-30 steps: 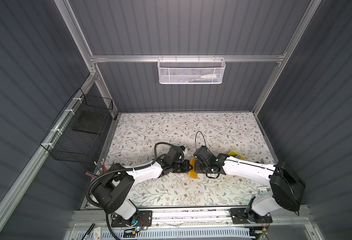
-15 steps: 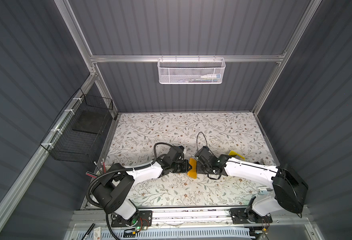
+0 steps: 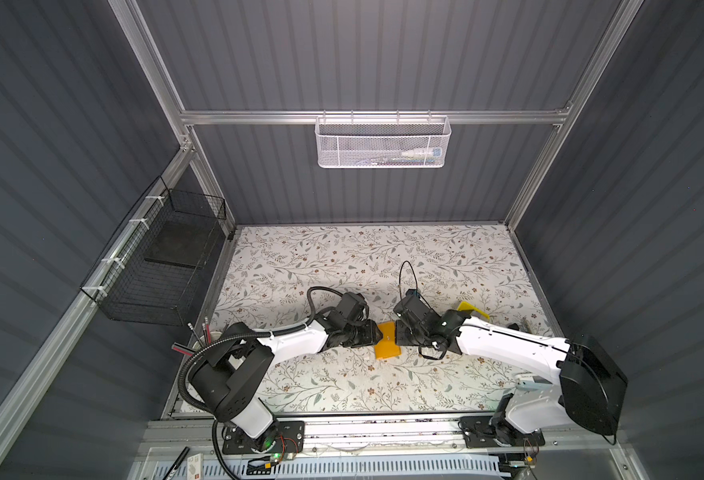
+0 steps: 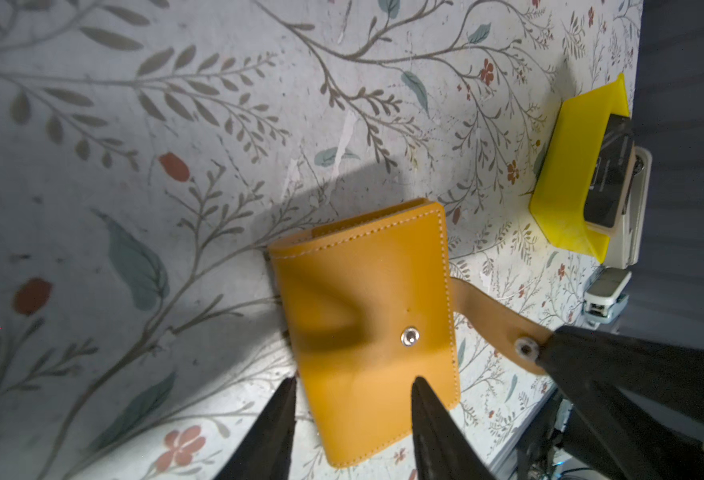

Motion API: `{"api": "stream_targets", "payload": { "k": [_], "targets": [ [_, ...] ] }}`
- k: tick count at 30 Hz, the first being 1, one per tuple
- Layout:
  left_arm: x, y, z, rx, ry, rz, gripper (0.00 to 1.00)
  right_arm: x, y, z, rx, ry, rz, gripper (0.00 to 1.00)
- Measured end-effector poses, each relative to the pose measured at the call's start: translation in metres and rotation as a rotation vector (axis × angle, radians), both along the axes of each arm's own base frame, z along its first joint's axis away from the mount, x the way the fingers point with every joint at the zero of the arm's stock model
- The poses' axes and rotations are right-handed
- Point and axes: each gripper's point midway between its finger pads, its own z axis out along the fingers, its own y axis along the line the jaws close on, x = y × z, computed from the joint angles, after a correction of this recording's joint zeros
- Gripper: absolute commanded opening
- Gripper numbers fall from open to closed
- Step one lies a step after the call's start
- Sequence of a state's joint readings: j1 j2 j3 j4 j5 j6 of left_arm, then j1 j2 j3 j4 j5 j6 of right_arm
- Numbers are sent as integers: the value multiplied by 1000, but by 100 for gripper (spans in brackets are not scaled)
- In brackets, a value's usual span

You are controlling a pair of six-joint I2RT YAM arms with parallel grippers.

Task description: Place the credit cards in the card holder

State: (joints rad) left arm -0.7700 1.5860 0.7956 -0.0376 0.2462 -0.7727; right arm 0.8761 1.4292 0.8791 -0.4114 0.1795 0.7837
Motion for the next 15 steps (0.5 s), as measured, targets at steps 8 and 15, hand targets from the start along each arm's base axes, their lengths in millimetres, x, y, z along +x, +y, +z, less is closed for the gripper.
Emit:
{"api": "stream_targets", "payload": {
  "k": [8,15],
  "targets": [
    [15,-5,16,-82,-27,43,71,-2,9,25,42,-45,90,5],
    [11,-7,15,-124,-5,58,74,-2,18,45,86,-77,151,6]
  ]
}}
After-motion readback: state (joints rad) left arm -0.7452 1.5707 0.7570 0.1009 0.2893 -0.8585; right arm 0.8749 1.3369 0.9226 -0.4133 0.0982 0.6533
